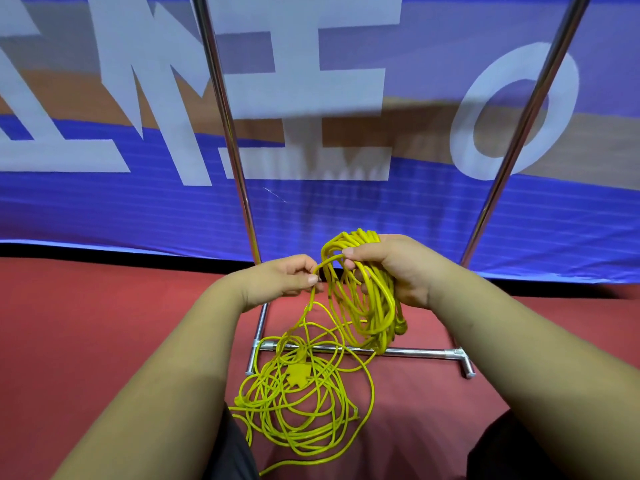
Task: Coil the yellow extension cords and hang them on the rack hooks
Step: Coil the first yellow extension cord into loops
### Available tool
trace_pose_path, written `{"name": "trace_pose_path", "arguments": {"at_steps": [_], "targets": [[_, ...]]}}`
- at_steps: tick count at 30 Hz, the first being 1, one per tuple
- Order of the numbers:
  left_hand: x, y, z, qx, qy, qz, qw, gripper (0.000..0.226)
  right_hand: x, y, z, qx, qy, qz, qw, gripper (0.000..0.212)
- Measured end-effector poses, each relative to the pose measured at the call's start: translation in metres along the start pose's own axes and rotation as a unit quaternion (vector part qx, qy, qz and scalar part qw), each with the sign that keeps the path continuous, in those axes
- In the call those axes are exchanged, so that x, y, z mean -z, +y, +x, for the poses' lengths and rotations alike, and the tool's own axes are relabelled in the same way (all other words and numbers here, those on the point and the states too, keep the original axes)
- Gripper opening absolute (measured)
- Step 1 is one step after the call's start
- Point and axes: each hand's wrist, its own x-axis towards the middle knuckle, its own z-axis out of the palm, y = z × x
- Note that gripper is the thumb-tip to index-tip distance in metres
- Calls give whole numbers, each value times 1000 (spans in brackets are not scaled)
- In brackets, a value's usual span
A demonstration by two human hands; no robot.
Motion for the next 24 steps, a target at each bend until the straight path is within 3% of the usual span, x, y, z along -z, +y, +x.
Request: {"name": "trace_pose_path", "arguments": {"at_steps": [3, 6, 8, 12, 15, 18, 24], "targets": [[-9, -10, 10, 22, -50, -41, 998, 23, 8, 5, -1, 8, 24, 46, 999, 23], [-11, -26, 19, 63, -105, 5, 992, 31, 15, 0, 0, 37, 34, 135, 990, 27], [-10, -32, 23, 74, -100, 18, 992, 32, 20, -4, 2, 54, 47, 161, 984, 26], [7, -35, 31, 65, 35, 159, 984, 26, 29, -2, 7, 68, 72, 128, 987, 22], [15, -32, 34, 27, 153, 163, 974, 12, 31, 0, 9, 53, 86, 99, 990, 19], [17, -16, 34, -46, 265, 222, 937, 19, 31, 2, 8, 26, 85, 80, 993, 21], [7, 13, 30, -201, 285, 300, 888, 30, 25, 7, 15, -23, 39, 60, 997, 32]]}}
